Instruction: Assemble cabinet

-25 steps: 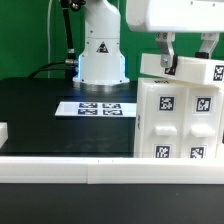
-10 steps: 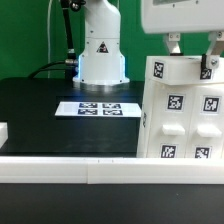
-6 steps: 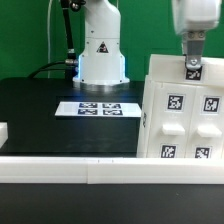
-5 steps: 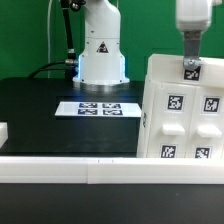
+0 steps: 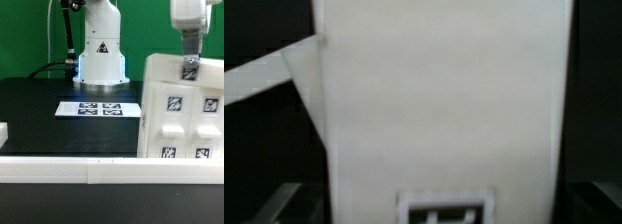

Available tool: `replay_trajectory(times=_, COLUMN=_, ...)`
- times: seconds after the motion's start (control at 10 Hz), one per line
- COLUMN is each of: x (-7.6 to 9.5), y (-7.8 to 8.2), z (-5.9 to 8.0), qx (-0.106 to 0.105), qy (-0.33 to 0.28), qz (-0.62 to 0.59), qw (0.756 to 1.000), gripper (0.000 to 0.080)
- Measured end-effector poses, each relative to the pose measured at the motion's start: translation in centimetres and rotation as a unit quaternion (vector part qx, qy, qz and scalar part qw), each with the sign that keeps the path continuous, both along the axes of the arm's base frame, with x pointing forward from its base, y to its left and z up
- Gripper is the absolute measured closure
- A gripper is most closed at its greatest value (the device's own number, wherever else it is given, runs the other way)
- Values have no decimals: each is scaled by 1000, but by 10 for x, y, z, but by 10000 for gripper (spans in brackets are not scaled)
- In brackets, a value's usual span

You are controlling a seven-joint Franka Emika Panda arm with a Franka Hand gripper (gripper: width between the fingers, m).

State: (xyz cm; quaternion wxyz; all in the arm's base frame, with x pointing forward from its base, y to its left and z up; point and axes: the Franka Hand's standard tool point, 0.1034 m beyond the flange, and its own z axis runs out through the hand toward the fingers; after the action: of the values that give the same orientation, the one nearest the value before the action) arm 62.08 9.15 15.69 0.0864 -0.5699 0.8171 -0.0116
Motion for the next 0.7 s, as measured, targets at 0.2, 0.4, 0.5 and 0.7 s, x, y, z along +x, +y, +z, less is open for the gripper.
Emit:
replay_trajectory(times=0.2, x=2, y=1, z=6, qx=6, qy=-6, qz=12, qw=1000, gripper=56)
replay_trajectory(times=0.4, x=6, y=2, z=20, qx=13, qy=-20, qz=36, qw=999, gripper=3)
replay_trajectory(times=0.5, x=6, y=3, z=23, qx=17, qy=-23, qz=38, qw=999, gripper=3)
replay_trajectory(times=0.7, x=6, y=3, z=20, qx=9, qy=-24, qz=73, qw=997, gripper=2)
